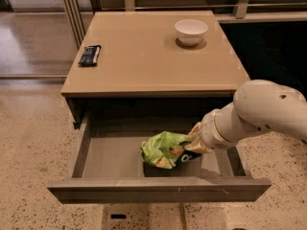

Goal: Pick green rice chip bag from top drawer and place on counter

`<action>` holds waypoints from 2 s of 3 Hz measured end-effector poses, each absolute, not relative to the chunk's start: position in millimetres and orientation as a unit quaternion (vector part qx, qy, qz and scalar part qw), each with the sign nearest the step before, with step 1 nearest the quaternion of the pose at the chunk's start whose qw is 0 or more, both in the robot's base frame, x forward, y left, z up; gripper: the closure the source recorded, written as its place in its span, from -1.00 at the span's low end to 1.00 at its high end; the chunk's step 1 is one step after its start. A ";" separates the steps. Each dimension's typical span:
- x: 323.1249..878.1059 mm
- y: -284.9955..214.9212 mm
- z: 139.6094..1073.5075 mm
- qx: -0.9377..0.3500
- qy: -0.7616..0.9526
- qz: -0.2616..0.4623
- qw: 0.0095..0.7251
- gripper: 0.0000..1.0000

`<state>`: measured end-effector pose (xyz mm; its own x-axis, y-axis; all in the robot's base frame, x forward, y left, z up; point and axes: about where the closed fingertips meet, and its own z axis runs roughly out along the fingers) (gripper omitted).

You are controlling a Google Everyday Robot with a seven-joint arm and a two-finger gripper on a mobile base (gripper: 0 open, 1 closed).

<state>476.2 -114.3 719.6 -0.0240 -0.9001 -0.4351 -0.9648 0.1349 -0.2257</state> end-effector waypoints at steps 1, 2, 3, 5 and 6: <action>477.7 -105.6 755.8 -0.642 0.710 0.074 0.280 1.00; 481.1 -92.8 804.1 -0.594 0.724 0.084 0.339 1.00; 481.1 -92.8 804.1 -0.594 0.724 0.084 0.339 1.00; 497.4 -96.2 878.2 -0.547 0.740 0.120 0.373 1.00; 497.4 -96.2 878.2 -0.547 0.740 0.120 0.373 1.00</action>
Offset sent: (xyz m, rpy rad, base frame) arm 0.0127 0.0275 0.1402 0.3000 -0.1734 -0.2194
